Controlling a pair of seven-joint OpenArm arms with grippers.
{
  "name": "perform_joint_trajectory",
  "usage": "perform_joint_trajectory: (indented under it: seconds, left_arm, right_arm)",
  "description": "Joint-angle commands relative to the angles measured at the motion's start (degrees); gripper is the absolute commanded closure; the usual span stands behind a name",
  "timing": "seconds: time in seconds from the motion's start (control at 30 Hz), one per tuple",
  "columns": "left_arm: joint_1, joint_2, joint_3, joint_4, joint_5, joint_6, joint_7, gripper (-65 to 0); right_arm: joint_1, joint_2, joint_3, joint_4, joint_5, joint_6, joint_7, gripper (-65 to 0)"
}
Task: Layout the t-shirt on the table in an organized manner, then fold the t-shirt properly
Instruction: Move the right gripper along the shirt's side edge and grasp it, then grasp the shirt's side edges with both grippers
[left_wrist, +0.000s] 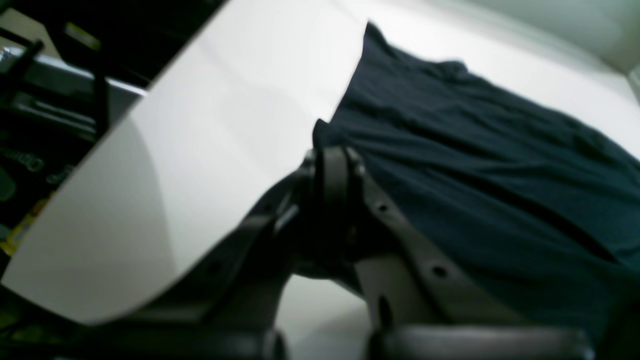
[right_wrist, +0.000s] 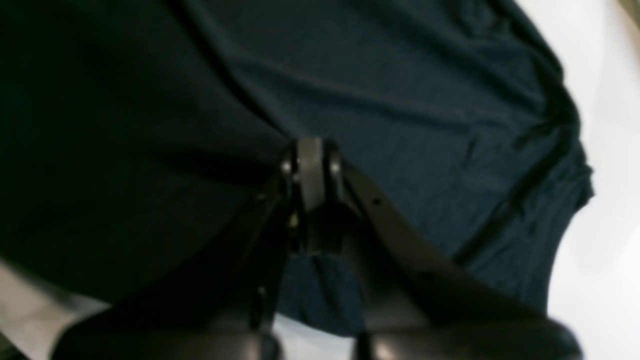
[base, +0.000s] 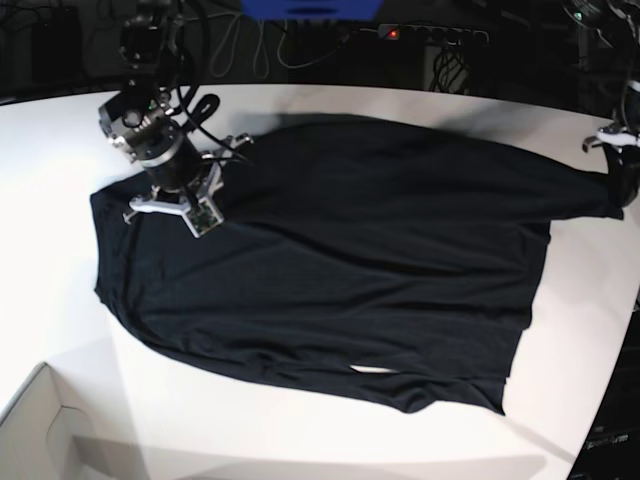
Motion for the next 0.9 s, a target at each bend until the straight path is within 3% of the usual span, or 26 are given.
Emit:
perform_joint_trajectory:
  seconds: [0.0, 0.2, 0.67, 0.87]
  left_arm:
    - [-1.19, -1.54, -0.24, 0.7, -0.59, 0.12, -1.12, -0.3]
    - [-5.67, -0.92, -0.24, 0.62, 4.95, 0.12, 1.25, -0.3]
    - [-6.9, -1.54, -0.15, -7.3, 6.53, 0.12, 0.81, -0.5]
    - [-10.07, -1.18, -0.06, -8.7, 11.46, 0.12, 0.9, -0.5]
  right_arm:
    - [1.32, 0.27, 0.04, 0.82, 0.85, -0.25, 1.45, 0.0]
    - [2.73, 0.27, 0.04, 0.65, 0.85, -0.25, 1.36, 0.0]
    - [7.3, 0.27, 0.04, -5.42, 0.85, -0.25, 1.36, 0.0]
    - [9.06, 0.27, 0.04, -5.68, 0.85, -0.25, 1.36, 0.0]
